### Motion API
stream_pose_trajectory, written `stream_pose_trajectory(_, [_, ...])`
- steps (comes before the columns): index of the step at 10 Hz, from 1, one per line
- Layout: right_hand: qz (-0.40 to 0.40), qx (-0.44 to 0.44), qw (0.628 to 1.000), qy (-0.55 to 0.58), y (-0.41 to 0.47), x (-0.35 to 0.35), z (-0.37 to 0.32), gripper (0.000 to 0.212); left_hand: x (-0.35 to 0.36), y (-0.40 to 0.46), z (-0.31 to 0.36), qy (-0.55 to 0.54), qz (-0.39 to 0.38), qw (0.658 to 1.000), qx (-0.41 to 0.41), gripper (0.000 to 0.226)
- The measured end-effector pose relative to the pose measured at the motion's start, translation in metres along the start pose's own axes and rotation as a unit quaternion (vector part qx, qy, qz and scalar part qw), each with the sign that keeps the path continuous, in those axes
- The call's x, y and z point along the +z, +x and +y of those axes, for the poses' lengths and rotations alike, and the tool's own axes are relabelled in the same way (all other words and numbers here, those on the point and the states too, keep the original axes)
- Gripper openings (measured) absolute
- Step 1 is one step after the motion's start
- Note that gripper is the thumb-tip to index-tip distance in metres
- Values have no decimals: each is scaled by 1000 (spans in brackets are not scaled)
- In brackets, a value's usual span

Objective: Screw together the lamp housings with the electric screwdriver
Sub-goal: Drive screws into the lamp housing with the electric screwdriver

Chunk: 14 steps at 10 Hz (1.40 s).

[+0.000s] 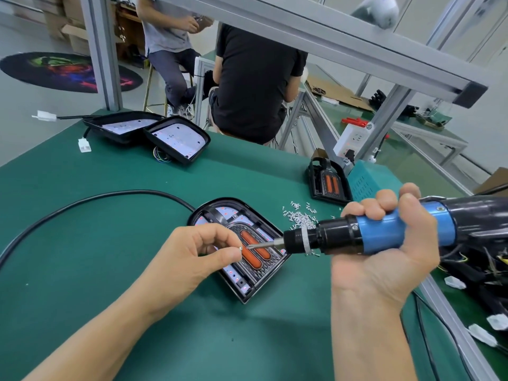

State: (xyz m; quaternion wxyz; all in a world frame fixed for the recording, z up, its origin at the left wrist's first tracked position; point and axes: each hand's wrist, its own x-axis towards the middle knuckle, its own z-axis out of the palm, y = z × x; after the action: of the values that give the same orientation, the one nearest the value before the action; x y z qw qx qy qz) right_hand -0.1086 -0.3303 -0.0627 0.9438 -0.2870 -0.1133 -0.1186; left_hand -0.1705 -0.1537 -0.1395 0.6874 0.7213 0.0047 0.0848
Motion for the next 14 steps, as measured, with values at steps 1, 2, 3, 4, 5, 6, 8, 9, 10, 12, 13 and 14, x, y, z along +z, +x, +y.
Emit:
stream_pose_trajectory(1, [-3, -3, 1000, -12, -2, 1, 0, 16, 2, -1, 2, -20, -14, 1000, 13, 11])
stream_pose_trajectory(2, [-6, -2, 1000, -12, -2, 1, -1, 16, 3, 0, 2, -26, -17, 999, 12, 10])
stream_pose_trajectory(3, [-9, -2, 1000, -10, -3, 1, -2, 16, 4, 0, 2, -24, -19, 999, 12, 9])
stream_pose_trajectory(4, [-10, -3, 1000, -11, -3, 1, -3, 16, 5, -1, 3, -23, -18, 1000, 11, 10])
stream_pose_trajectory(5, [-13, -6, 1000, -14, -4, 1, -3, 16, 7, -1, 4, -22, -17, 1000, 8, 12])
stream_pose_trajectory(6, [-11, -10, 1000, -17, -4, 1, -3, 17, 8, -3, 6, -20, -16, 1000, 9, 11])
stream_pose_trajectory(8, [-5, -24, 1000, -19, -5, 1, -2, 18, 12, -2, 8, -42, 1, 999, 13, 15])
stream_pose_trajectory(9, [9, -33, 999, -9, -5, 2, -1, 19, 14, 0, 8, -65, 11, 998, 13, 16])
stream_pose_trajectory(10, [25, -39, 999, -3, -7, 1, 0, 20, 14, 1, 5, -82, 21, 996, 9, 20])
stream_pose_trajectory(12, [46, -41, 998, 6, -9, -2, 1, 21, 10, 5, -2, -79, 30, 996, 5, 24])
stream_pose_trajectory(13, [49, -38, 998, 17, -8, -1, 3, 19, 9, 7, -3, -87, 37, 995, 4, 27])
stream_pose_trajectory(14, [36, -31, 998, 29, -7, 0, 5, 16, 7, 9, -2, -100, 39, 994, 9, 28])
